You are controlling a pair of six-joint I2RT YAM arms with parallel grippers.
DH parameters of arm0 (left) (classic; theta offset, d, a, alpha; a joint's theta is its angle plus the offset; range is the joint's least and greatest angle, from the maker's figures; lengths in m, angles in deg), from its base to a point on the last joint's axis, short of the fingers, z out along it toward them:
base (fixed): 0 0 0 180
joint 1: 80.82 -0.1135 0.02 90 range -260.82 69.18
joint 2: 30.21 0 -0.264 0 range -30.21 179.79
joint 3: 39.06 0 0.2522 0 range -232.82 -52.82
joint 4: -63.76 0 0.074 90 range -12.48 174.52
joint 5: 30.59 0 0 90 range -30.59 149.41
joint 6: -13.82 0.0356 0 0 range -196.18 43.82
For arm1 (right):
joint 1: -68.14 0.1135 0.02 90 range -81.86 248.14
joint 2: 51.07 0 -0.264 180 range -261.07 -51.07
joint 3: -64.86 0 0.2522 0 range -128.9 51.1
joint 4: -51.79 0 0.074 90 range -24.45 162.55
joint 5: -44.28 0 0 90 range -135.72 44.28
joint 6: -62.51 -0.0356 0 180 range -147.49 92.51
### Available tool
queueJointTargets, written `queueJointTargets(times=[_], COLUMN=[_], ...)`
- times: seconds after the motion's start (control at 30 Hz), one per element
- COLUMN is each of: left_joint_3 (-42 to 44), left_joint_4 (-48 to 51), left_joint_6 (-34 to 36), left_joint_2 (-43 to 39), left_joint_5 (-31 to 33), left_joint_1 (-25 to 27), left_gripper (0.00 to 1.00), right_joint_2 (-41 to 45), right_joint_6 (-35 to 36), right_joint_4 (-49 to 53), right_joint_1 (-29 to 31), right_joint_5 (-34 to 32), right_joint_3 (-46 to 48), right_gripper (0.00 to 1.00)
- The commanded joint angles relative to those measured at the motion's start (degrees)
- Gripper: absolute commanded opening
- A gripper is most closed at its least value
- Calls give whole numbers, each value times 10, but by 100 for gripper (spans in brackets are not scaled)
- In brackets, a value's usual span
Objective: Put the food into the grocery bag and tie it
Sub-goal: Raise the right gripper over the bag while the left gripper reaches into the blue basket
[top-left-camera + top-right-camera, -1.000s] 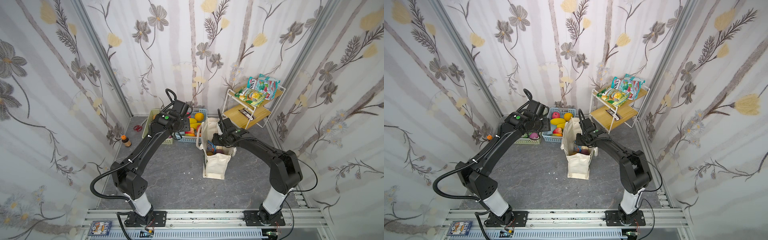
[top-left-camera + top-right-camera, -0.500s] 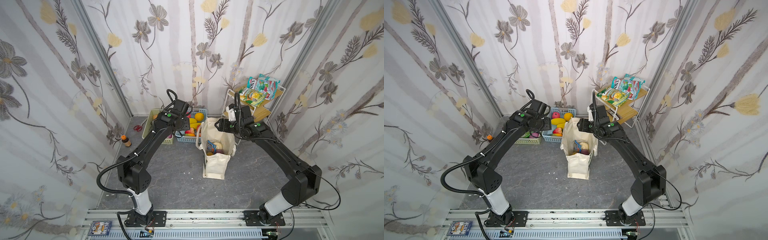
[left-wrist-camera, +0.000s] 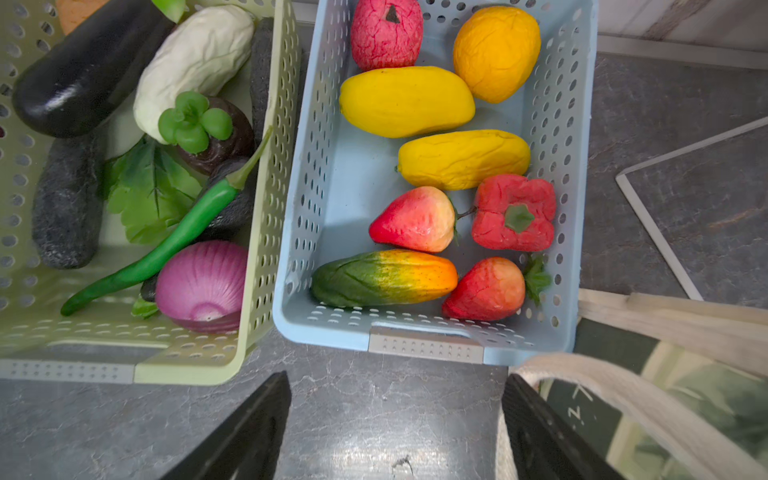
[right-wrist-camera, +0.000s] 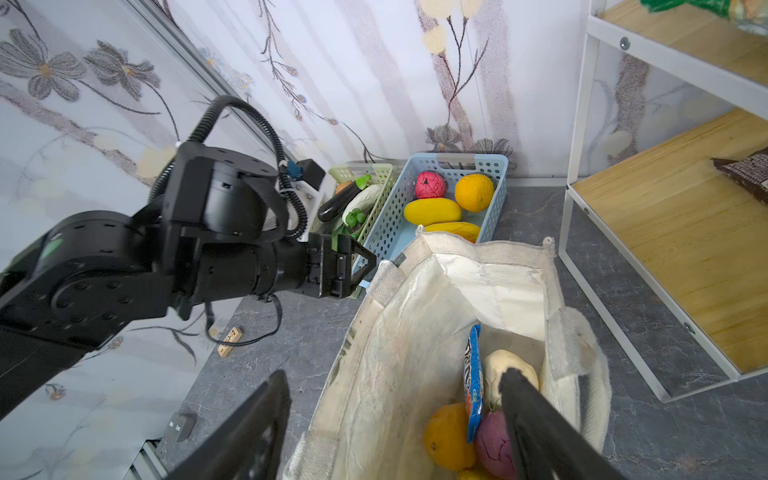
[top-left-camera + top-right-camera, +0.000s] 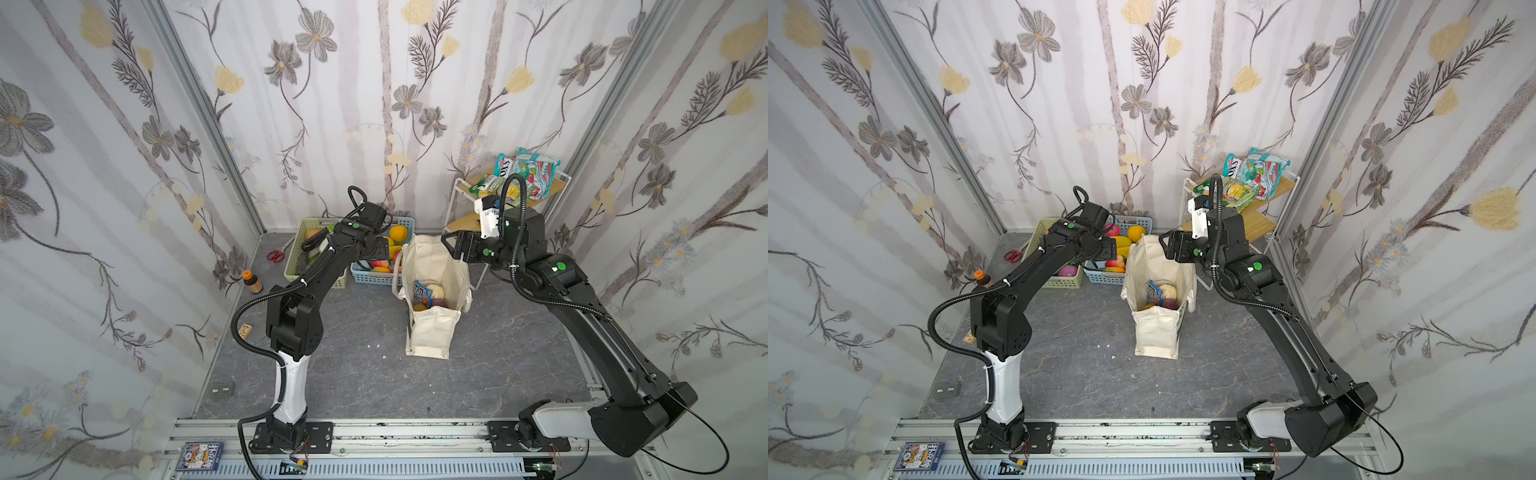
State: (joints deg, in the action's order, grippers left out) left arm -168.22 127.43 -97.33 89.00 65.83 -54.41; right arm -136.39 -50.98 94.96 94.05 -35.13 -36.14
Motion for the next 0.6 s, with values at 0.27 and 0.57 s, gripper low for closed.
queueJointTargets(times=[0.27, 0.57], left_joint_3=[-114, -239], left_joint_4=[-18, 18], left_joint_6=[35, 64], left_joint_2=[137, 247], left_joint_5=[6, 6], left_joint_1=[-12, -20], left_gripper=[86, 88], right_joint_2=[51, 62], right_joint_6=[-21, -30], right_joint_4=[-82, -81], right_joint_1=[16, 47], right_joint_5=[-1, -20], right_joint_3=[49, 54], right_gripper=[81, 82])
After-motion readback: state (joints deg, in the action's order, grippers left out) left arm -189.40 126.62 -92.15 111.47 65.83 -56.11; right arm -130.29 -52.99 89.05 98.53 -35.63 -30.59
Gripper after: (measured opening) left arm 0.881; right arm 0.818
